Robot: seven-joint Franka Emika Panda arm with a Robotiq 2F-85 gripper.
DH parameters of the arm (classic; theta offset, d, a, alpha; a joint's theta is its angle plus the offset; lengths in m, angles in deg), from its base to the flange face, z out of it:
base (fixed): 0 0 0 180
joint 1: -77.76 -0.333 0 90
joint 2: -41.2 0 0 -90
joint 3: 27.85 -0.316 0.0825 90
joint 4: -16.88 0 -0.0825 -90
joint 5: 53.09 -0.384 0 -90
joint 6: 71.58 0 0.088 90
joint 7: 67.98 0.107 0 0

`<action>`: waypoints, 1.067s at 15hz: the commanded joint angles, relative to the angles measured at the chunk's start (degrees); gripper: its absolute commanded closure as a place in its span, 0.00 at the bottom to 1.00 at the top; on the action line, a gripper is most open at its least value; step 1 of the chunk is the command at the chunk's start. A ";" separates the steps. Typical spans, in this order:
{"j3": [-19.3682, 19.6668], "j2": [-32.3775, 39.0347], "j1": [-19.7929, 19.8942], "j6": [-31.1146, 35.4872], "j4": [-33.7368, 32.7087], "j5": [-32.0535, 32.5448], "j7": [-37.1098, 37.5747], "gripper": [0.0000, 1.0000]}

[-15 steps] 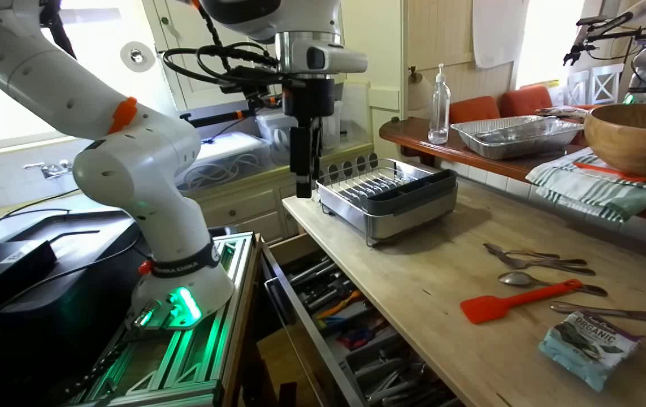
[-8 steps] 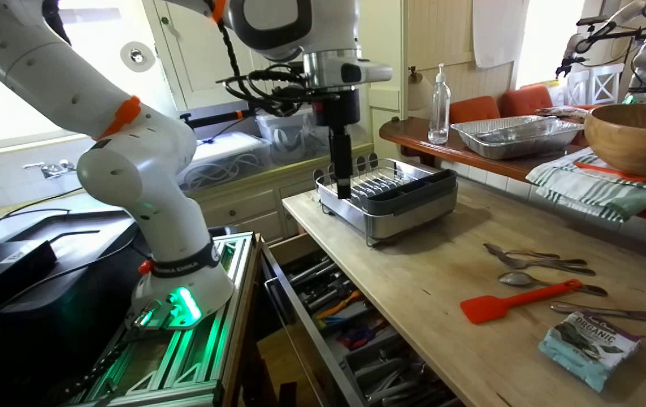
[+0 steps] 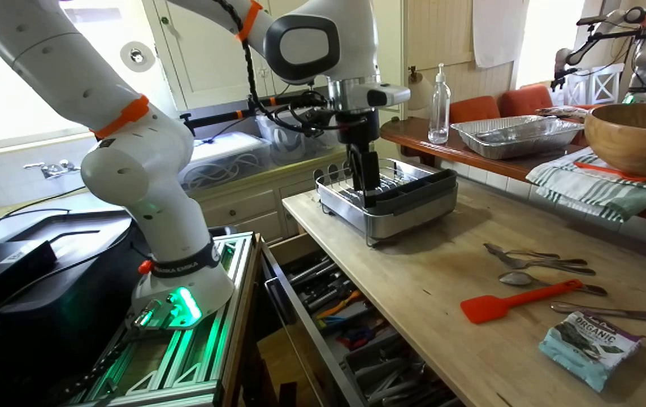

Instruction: Turn the drying rack

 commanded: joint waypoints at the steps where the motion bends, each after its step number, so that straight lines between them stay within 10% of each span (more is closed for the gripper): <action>1: -0.49 1.15 0.64 1.64 -0.10 -2.13 2.20 0.00; 16: -8.73 9.03 -4.23 22.09 1.08 -17.97 24.15 0.00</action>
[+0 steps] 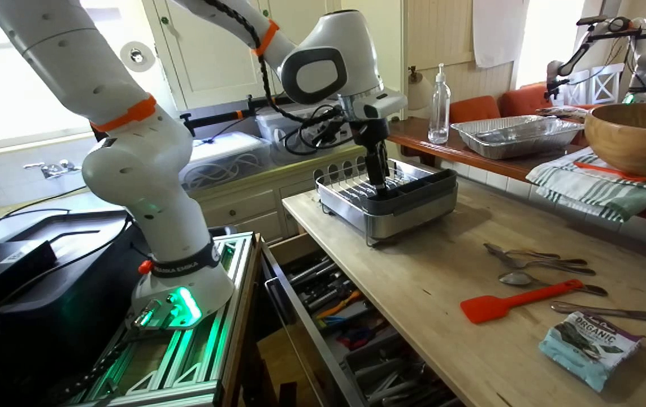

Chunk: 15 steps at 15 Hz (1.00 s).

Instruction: Turn the drying rack

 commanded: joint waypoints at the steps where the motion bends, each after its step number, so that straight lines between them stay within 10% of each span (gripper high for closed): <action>1: 0.83 1.26 -4.17 2.48 0.48 -10.05 -0.08 0.00; 6: 4.94 2.44 -12.45 -1.52 -1.19 -30.13 -12.22 0.00; 15: 5.01 3.52 -12.11 -3.44 -2.45 -32.21 -13.94 0.00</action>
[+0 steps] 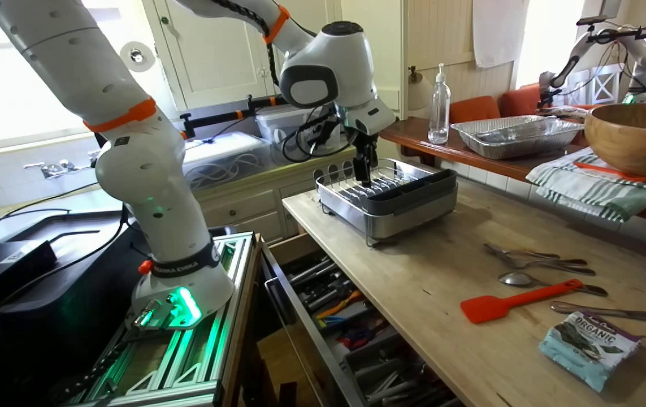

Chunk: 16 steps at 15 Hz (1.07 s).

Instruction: Turn the drying rack

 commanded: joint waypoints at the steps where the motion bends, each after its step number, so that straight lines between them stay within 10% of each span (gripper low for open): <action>1: 1.00 2.07 -0.18 -4.56 -2.29 -3.76 -3.25 0.00; 16: -2.98 14.53 2.06 -15.95 -10.15 -0.61 -1.92 0.00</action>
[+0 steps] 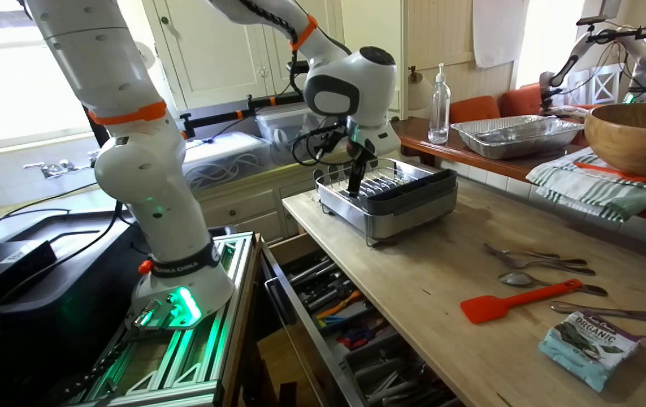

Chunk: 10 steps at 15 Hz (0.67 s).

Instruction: Turn the drying rack

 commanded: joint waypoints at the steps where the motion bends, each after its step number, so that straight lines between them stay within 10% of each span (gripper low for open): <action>1: -1.80 4.31 1.28 -2.75 -3.16 3.18 1.79 0.00; 10: -3.21 7.04 1.34 -7.98 -5.07 12.22 8.79 0.00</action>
